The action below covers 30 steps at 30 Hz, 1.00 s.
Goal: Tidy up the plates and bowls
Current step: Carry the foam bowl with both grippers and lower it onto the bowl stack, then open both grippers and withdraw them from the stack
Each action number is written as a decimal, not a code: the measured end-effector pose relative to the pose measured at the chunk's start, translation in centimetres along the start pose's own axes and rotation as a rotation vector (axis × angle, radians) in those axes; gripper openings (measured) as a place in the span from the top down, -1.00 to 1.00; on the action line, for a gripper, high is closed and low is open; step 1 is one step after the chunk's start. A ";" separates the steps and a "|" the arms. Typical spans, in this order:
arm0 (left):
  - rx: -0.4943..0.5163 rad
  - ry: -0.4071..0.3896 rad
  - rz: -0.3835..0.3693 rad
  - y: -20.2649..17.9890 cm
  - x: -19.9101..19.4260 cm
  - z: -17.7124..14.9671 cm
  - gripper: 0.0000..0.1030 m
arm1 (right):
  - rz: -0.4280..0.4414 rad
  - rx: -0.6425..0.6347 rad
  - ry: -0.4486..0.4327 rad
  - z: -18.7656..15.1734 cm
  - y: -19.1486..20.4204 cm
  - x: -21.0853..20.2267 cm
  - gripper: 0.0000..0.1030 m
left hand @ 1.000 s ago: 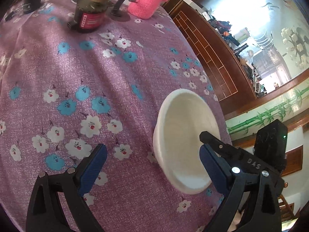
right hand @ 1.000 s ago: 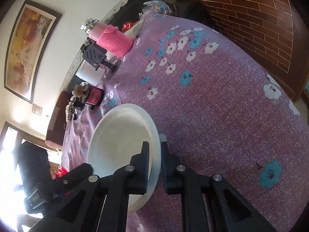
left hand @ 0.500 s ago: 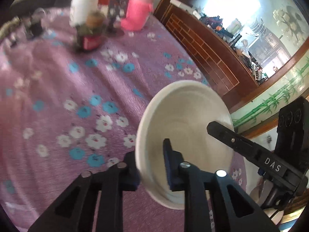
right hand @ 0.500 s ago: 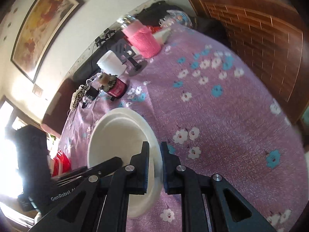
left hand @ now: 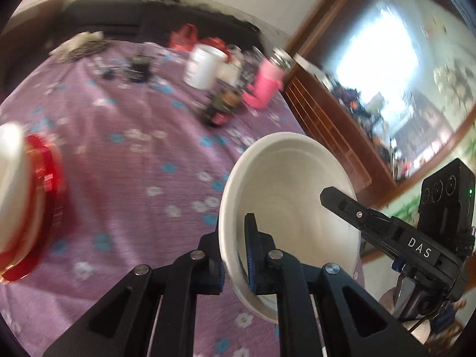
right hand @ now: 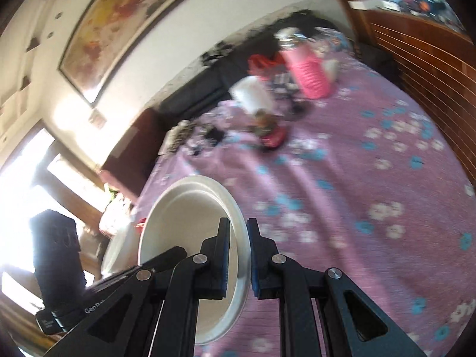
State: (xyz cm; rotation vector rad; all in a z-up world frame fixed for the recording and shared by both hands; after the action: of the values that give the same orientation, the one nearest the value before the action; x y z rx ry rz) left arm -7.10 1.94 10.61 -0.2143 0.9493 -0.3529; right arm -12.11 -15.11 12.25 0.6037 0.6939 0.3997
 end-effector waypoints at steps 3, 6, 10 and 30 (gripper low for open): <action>-0.075 -0.044 0.025 3.9 -3.0 0.5 0.80 | 0.051 -0.051 0.026 0.1 4.3 2.4 0.76; -0.150 -0.098 0.061 8.1 -6.0 1.0 0.80 | 0.102 -0.107 0.061 -0.1 8.8 5.4 0.75; -0.246 -0.180 0.157 14.3 -9.4 1.4 0.79 | 0.155 -0.185 0.126 -0.8 14.7 10.1 0.75; -0.384 -0.246 0.407 26.9 -9.5 2.2 -0.22 | -0.007 -0.334 0.301 -4.8 20.5 25.7 0.72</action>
State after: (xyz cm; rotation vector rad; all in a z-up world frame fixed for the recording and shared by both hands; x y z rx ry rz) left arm -4.94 30.43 10.13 -0.3961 0.7861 0.2308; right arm -0.28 15.88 10.22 0.2258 0.8929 0.5935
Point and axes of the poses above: each gripper's, at about its wrist camera, not at the fingertips, and x roughly the way its jaws point, y to its left, z to its top, the point moved 2 cm from there along x, roughly the way its jaws point, and after that the axes turned 9 degrees about z, right-handed, at the moved point
